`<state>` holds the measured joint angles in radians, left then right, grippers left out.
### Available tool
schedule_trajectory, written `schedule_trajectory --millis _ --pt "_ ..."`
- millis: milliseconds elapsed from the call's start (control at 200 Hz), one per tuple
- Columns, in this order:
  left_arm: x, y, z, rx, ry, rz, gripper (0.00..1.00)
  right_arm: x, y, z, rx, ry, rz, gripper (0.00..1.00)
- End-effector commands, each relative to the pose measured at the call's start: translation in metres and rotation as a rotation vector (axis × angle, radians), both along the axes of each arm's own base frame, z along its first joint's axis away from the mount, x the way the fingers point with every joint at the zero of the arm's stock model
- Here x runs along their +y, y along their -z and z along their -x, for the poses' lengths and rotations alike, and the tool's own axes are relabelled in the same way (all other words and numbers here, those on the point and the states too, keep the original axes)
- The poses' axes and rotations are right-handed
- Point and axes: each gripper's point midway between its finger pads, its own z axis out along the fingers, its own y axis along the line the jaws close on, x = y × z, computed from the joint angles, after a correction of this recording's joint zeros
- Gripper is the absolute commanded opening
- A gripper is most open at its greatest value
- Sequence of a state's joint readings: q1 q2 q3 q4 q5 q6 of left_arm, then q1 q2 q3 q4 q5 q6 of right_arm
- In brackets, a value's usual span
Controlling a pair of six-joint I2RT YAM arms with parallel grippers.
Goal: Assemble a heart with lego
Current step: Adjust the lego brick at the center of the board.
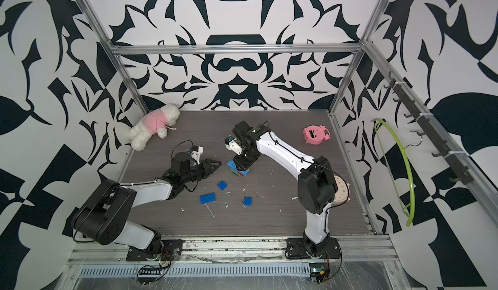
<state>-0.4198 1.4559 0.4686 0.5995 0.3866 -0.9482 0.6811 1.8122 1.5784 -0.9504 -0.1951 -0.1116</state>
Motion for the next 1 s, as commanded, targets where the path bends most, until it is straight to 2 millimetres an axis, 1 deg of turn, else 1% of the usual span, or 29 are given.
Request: schedule_trajectory --millis 0,95,160,230,290,370,495,580,645,725,850,995 --pt "0.016 0.004 0.005 0.007 -0.040 -0.046 0.45 -0.015 -0.021 -0.030 -0.124 0.137 -0.072 0.45" --pt "0.012 0.000 0.007 0.012 -0.019 -0.043 0.44 -0.036 -0.020 -0.051 -0.098 0.268 -0.149 0.43" --pt "0.007 0.001 0.005 0.016 -0.003 -0.035 0.43 -0.048 -0.016 -0.061 -0.090 0.328 -0.154 0.42" --pt "-0.002 -0.002 0.003 0.012 0.018 -0.018 0.42 -0.051 -0.006 -0.067 -0.072 0.343 -0.141 0.41" --pt "-0.011 -0.004 0.001 0.010 0.039 -0.016 0.41 -0.050 0.004 -0.066 -0.036 0.339 -0.125 0.39" --pt "-0.025 -0.005 -0.001 0.014 0.077 -0.012 0.40 -0.045 0.018 -0.061 0.019 0.322 -0.132 0.37" --pt "-0.042 -0.001 -0.004 0.032 0.115 -0.008 0.38 -0.041 0.029 -0.054 0.057 0.315 -0.140 0.36" --pt "-0.044 0.005 -0.007 0.048 0.108 -0.015 0.37 -0.036 0.029 -0.046 0.065 0.304 -0.156 0.35" --pt "-0.045 0.008 -0.009 0.058 0.106 -0.014 0.37 -0.028 0.028 -0.039 0.070 0.286 -0.168 0.35" --pt "-0.048 0.010 -0.013 0.066 0.110 -0.009 0.37 -0.023 0.031 -0.030 0.078 0.276 -0.154 0.34" --pt "-0.054 0.012 -0.018 0.074 0.118 0.015 0.37 -0.022 0.037 -0.018 0.094 0.279 -0.135 0.34" --pt "-0.059 0.016 -0.023 0.079 0.123 0.029 0.37 -0.014 0.036 -0.004 0.097 0.275 -0.158 0.34"
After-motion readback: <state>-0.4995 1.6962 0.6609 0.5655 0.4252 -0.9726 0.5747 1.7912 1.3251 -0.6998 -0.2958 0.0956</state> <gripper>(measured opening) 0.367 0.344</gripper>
